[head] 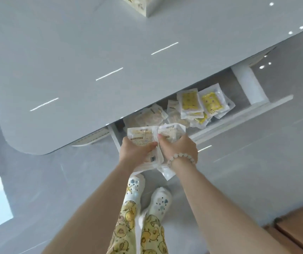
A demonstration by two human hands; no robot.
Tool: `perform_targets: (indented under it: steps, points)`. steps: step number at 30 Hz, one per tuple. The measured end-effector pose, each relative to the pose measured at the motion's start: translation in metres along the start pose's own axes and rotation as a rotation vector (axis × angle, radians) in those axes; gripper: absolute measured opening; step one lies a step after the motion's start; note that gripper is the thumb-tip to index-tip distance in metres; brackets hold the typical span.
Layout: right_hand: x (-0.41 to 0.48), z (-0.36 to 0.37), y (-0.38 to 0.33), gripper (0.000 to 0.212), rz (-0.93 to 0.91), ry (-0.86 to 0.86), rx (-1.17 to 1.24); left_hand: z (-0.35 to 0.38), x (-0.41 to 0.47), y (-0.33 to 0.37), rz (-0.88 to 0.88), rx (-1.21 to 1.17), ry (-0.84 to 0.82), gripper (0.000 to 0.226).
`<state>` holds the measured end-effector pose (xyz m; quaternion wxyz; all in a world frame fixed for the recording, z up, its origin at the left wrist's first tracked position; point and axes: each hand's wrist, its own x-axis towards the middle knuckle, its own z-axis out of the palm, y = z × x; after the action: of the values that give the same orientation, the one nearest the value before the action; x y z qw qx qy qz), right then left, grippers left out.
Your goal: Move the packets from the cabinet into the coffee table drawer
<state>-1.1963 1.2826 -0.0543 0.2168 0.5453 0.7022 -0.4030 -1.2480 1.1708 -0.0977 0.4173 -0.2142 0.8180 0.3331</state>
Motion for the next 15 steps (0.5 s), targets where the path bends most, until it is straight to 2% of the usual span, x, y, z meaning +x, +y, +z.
perform_targets:
  steps: [5,10,15]
  points:
    - [0.080,0.028,-0.013,0.046,-0.129,-0.062,-0.107,0.019,0.070,0.006,0.015,-0.002,0.000,0.063]
    - [0.134,0.049,-0.012,0.049,-0.145,-0.177,-0.023,0.043,0.132,0.006,0.033,0.049,0.002,0.070]
    - [0.174,0.056,-0.002,0.036,-0.201,-0.234,-0.203,0.075,0.166,0.003,0.080,0.070,-0.058,0.065]
